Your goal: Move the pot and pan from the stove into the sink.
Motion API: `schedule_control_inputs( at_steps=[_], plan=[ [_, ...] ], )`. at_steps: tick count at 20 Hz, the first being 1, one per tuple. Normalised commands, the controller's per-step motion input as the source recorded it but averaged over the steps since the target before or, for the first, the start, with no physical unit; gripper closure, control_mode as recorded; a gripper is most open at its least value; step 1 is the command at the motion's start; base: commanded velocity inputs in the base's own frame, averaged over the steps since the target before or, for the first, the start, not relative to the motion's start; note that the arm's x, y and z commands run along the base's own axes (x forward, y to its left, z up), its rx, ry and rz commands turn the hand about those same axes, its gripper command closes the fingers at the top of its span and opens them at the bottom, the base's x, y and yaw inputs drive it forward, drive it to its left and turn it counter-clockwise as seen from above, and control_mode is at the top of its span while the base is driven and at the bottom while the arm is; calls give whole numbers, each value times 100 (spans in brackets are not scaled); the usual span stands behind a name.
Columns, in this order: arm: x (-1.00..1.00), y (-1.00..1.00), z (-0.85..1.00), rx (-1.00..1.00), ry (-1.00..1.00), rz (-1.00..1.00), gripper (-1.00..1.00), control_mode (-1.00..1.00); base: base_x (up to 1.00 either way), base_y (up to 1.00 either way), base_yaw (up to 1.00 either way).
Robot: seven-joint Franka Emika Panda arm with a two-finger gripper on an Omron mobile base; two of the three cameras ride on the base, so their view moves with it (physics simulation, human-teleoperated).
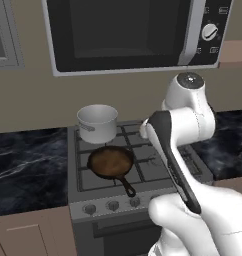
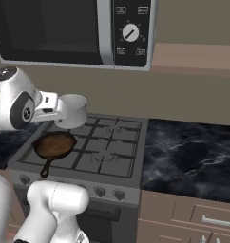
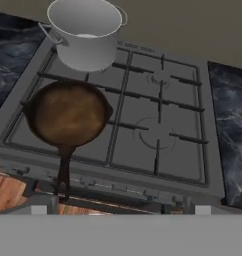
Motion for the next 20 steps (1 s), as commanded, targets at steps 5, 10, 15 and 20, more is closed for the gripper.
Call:
schedule_control_inputs(
  at_steps=[5,10,15,20],
  plan=[
    [-57,41,-5,0,-10,9,-100,-100,0,0,0],
    [-41,46,-9,0,-6,11,-100,-100,0,0,0],
    [-17,33,-3,0,-2,6,-100,-100,0,0,0],
    [0,10,-11,0,4,0,-100,-100,0,0,0]
  ],
)
